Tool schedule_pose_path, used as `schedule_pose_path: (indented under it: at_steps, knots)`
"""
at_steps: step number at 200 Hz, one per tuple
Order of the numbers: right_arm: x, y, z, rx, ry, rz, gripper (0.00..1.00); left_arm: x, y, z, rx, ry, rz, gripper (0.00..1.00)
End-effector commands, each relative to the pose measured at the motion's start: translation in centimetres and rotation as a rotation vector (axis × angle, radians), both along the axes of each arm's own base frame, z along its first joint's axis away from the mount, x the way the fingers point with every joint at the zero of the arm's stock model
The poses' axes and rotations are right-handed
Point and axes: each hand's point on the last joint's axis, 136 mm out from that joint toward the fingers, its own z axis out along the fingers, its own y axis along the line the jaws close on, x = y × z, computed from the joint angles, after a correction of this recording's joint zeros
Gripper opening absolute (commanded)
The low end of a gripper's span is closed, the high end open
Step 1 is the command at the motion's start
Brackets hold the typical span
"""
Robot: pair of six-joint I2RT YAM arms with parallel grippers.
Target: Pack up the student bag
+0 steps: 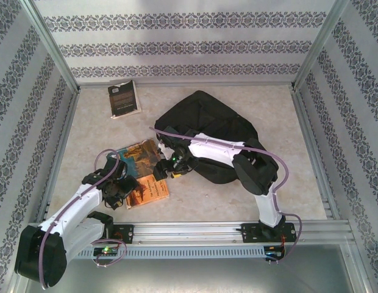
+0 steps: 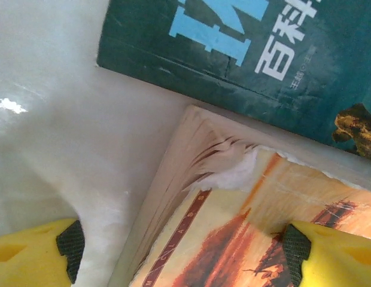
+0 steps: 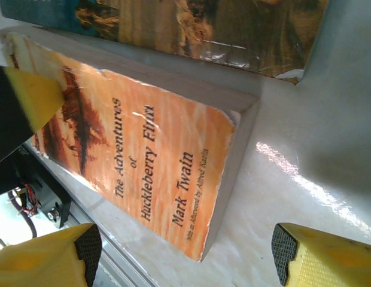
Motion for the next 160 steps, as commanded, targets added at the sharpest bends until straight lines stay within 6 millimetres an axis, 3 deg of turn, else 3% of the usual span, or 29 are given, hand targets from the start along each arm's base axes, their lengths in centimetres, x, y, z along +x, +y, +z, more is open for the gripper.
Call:
schedule_pose_path:
  at_steps: [1,31,73,114,160]
  knots:
    - [0.3,-0.6,-1.5,-0.052,0.011,-0.029,0.77,2.3,-3.1,0.8,-0.144,-0.114,-0.127,0.81]
    - [1.5,-2.2,-2.9,-0.109,0.008,-0.089,0.78,2.2,-4.1,0.5,-0.196,-0.110,-0.175,0.72]
    - [1.3,-1.0,-2.9,-0.078,0.041,-0.064,0.75,2.9,-5.4,1.3,-0.248,-0.152,-0.219,0.61]
    - [0.0,0.2,-3.3,-0.068,0.080,-0.030,0.66,3.0,-6.2,1.5,-0.298,-0.167,-0.219,0.57]
    - [0.3,0.0,-2.1,-0.073,0.039,-0.031,0.45,2.4,-6.0,0.7,-0.292,-0.144,-0.206,0.55]
